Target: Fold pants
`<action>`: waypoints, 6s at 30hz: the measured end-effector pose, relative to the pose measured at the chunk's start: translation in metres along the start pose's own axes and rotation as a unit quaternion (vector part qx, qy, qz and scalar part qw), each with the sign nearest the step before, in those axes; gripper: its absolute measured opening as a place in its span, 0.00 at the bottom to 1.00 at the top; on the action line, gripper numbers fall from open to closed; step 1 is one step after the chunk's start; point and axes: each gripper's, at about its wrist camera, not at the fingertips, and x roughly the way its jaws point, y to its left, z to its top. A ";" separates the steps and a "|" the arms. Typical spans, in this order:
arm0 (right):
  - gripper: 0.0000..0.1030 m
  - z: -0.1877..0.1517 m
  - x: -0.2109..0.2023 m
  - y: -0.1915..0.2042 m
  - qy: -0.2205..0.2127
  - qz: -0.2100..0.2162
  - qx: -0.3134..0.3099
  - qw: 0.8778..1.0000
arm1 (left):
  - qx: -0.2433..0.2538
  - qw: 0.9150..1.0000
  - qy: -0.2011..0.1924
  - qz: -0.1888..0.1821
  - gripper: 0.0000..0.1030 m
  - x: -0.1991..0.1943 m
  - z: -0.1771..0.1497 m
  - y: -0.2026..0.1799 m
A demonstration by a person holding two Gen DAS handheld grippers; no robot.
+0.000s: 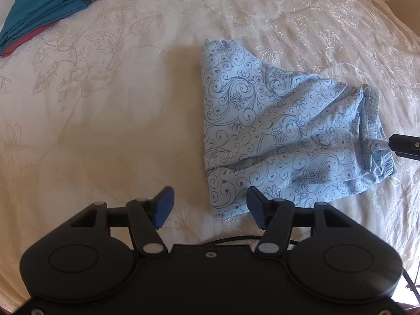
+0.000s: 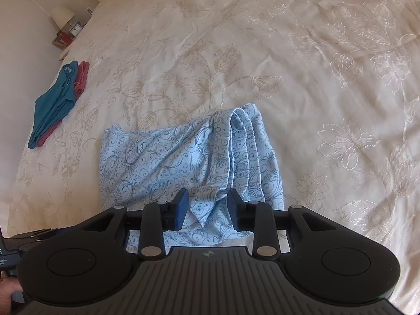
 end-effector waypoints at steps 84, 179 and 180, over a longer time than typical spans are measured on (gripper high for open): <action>0.20 0.075 0.158 0.223 0.134 0.095 -0.556 0.815 | -0.090 0.992 -0.025 -0.085 0.49 0.031 -0.024 0.015; 0.00 0.084 0.171 0.214 0.094 0.032 -0.485 0.869 | -0.088 0.986 -0.021 -0.137 0.09 0.025 -0.022 0.025; 0.01 0.086 0.166 0.215 0.098 0.059 -0.480 0.870 | -0.086 0.987 -0.019 -0.134 0.06 0.024 -0.024 0.026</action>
